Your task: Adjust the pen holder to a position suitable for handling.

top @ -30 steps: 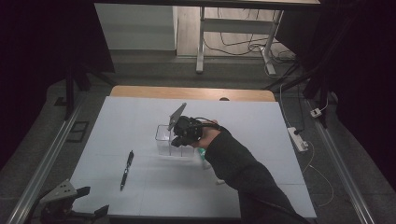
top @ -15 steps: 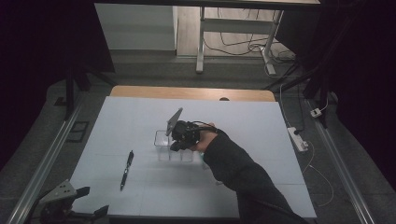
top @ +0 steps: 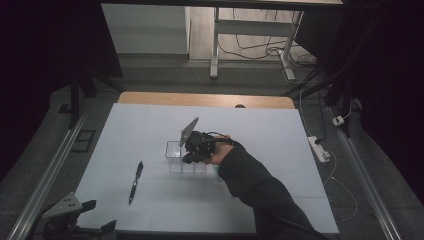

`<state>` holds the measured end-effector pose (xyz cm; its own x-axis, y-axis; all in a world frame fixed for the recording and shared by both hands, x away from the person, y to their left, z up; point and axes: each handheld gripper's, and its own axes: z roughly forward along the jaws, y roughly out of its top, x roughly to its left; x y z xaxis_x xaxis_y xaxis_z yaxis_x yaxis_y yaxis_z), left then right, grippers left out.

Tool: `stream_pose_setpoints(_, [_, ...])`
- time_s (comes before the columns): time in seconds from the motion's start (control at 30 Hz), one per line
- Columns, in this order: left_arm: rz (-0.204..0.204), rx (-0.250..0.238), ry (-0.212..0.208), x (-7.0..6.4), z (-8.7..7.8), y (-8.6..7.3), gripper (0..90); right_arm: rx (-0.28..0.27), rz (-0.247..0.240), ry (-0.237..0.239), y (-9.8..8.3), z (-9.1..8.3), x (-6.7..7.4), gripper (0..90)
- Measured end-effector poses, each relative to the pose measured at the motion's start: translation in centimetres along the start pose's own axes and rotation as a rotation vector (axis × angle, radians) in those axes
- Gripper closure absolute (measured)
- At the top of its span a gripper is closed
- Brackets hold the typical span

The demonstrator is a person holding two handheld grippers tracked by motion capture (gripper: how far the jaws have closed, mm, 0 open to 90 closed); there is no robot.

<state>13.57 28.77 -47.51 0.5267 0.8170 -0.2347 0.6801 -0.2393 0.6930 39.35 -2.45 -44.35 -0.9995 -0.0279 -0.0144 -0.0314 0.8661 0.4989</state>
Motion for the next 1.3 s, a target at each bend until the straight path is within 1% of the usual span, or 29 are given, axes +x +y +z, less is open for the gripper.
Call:
stream_pose_setpoints(0.03, [0.0,0.0,0.0,0.0,0.0,0.0,1.9,-0.001,-0.004,-0.003,0.0,0.0,0.0,87.4])
stream_pose_setpoints(0.13, [0.001,0.002,0.001,0.0,0.0,0.0,1.9,-0.001,0.013,-0.008,0.0,0.0,0.1,86.8])
stream_pose_setpoints(0.17, [0.001,0.003,0.002,0.0,0.0,0.0,1.9,-0.013,0.027,-0.004,-0.1,0.1,0.1,85.9])
stream_pose_setpoints(0.2, [0.001,0.002,0.001,0.0,0.0,0.0,1.9,-0.004,0.03,-0.016,0.0,0.0,0.1,83.3])
stream_pose_setpoints(0.23, [0.001,0.003,0.002,0.0,0.0,0.0,1.9,-0.008,0.027,-0.022,0.0,0.0,0.1,80.8])
stream_pose_setpoints(0.27, [0.001,0.002,0.002,0.0,0.0,0.0,1.9,-0.015,0.021,-0.04,0.0,-0.1,0.1,77.7])
stream_pose_setpoints(0.33, [-0.001,0.001,0.002,0.0,0.0,0.0,1.9,-0.027,0.03,-0.046,0.0,-0.2,0.2,72.5])
stream_pose_setpoints(0.37, [-0.002,0.001,0.002,0.0,0.0,0.0,1.9,-0.06,0.042,-0.064,0.0,-0.3,0.4,67.3])
stream_pose_setpoints(0.4, [0.0,0.002,0.002,0.0,0.0,0.0,1.9,-0.06,0.042,-0.064,0.0,-0.3,0.4,67.3])
stream_pose_setpoints(0.43, [0.0,0.002,0.002,0.0,0.0,0.0,1.9,-0.05,0.047,-0.073,0.1,-0.7,0.4,60.3])
stream_pose_setpoints(0.47, [0.001,0.002,0.003,0.0,0.0,0.0,1.9,-0.05,0.047,-0.073,0.1,-0.7,0.4,60.3])
stream_pose_setpoints(0.6, [0.0,0.003,0.005,0.0,0.0,-0.1,2.2,-0.07,0.06,-0.094,0.1,-1.4,0.7,51.9])
stream_pose_setpoints(0.67, [-0.002,0.003,0.006,0.0,0.0,-0.1,2.2,-0.091,0.074,-0.1,0.0,-1.9,0.9,48.0])
stream_pose_setpoints(0.73, [-0.002,0.004,0.007,-0.1,0.0,-0.1,2.2,-0.108,0.098,-0.107,-0.1,-2.3,1.1,43.5])
stream_pose_setpoints(0.8, [-0.001,0.004,0.009,-0.1,0.0,0.0,2.2,-0.121,0.111,-0.121,-0.3,-2.7,1.3,39.4])
stream_pose_setpoints(0.83, [-0.001,0.004,0.01,-0.1,0.0,0.0,2.2,-0.117,0.115,-0.129,-0.4,-3.0,1.4,37.8])
stream_pose_setpoints(0.87, [0.0,0.005,0.01,-0.1,0.0,0.0,2.2,-0.131,0.128,-0.129,-0.5,-3.1,1.5,36.0])
stream_pose_setpoints(0.9, [-0.001,0.005,0.01,-0.1,0.0,0.0,2.2,-0.139,0.13,-0.134,-0.7,-3.3,1.5,33.3])
stream_pose_setpoints(1.0, [-0.003,0.005,0.01,-0.1,0.0,0.0,2.2,-0.165,0.174,-0.144,-1.2,-4.0,1.9,27.0])
stream_pose_setpoints(1.13, [-0.006,0.004,0.011,-0.1,0.0,0.0,2.2,-0.176,0.207,-0.152,-1.7,-4.6,2.4,19.8])
stream_pose_setpoints(1.17, [-0.008,0.004,0.012,-0.1,0.0,-0.1,2.2,-0.17,0.205,-0.155,-1.9,-4.8,2.5,18.2])
stream_pose_setpoints(1.2, [-0.008,0.004,0.012,0.0,0.0,-0.1,2.2,-0.169,0.212,-0.165,-2.1,-5.0,2.9,17.3])
stream_pose_setpoints(1.3, [-0.012,0.002,0.012,0.0,0.0,-0.1,2.1,-0.177,0.219,-0.17,-2.8,-5.4,3.4,15.0])
